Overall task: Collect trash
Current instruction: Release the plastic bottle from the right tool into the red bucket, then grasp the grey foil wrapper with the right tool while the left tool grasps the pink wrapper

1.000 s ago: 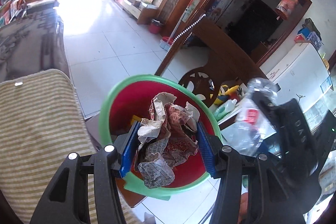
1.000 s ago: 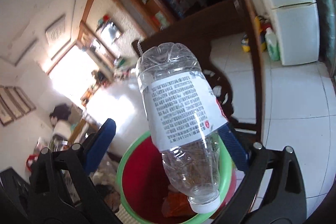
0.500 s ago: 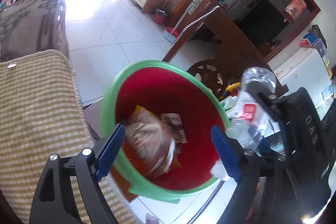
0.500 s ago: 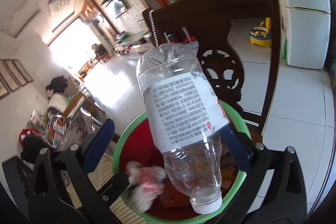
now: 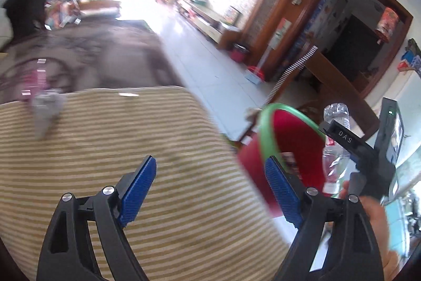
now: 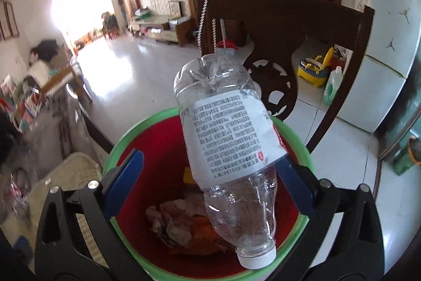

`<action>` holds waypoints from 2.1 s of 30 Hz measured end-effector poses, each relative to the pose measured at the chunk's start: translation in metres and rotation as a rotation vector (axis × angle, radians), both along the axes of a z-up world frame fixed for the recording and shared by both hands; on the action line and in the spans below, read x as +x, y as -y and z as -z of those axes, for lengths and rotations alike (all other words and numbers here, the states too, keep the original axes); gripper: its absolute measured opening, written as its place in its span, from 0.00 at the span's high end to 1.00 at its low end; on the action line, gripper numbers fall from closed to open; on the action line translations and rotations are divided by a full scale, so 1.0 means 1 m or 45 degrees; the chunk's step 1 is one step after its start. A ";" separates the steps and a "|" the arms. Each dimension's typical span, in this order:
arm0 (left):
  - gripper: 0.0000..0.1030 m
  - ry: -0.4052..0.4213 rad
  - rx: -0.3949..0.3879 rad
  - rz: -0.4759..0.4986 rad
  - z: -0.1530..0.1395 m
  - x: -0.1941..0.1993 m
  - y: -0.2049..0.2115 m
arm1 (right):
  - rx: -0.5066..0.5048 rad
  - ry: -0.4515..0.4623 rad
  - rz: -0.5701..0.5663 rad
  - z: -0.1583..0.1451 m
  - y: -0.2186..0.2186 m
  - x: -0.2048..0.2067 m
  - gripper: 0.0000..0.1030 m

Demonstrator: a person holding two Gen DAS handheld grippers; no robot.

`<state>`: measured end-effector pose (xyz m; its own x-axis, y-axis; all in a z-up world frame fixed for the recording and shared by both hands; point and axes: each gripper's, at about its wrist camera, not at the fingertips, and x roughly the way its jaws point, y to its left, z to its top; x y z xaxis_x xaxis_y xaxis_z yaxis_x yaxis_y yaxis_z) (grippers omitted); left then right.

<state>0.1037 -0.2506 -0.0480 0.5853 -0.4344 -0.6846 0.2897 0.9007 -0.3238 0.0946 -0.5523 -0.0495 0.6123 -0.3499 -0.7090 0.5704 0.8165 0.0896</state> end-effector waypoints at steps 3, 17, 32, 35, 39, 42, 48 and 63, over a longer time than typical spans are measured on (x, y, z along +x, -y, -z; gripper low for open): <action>0.21 0.021 0.027 -0.086 -0.001 -0.011 -0.046 | -0.166 -0.193 -0.093 0.013 -0.022 0.016 0.05; 0.21 -0.043 -0.001 -0.116 0.014 -0.026 -0.078 | -0.452 -0.206 -0.263 -0.001 -0.069 0.016 0.05; 0.21 -0.007 0.021 -0.069 -0.005 -0.024 -0.042 | -0.149 -0.031 -0.279 -0.014 -0.039 -0.003 0.05; 0.21 -0.009 0.008 -0.136 -0.007 -0.025 -0.065 | -0.125 0.004 -0.303 -0.020 -0.045 0.004 0.05; 0.21 -0.010 0.040 -0.305 -0.006 -0.021 -0.118 | -0.048 0.106 -0.439 -0.036 -0.078 0.004 0.05; 0.21 -0.004 0.070 -0.406 -0.004 -0.016 -0.160 | -0.015 0.149 -0.562 -0.041 -0.113 0.015 0.05; 0.21 0.062 0.198 -0.548 0.007 -0.018 -0.222 | 0.354 0.114 -0.927 -0.024 -0.212 0.066 0.05; 0.21 0.074 0.120 -0.612 0.007 -0.014 -0.257 | 0.577 -0.256 -1.085 0.077 -0.378 0.192 0.37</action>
<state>0.0894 0.0064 -0.0552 0.7428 -0.0434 -0.6681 -0.1508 0.9614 -0.2301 0.2865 -0.1740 -0.1267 0.3868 0.4832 -0.7854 -0.1540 0.8736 0.4616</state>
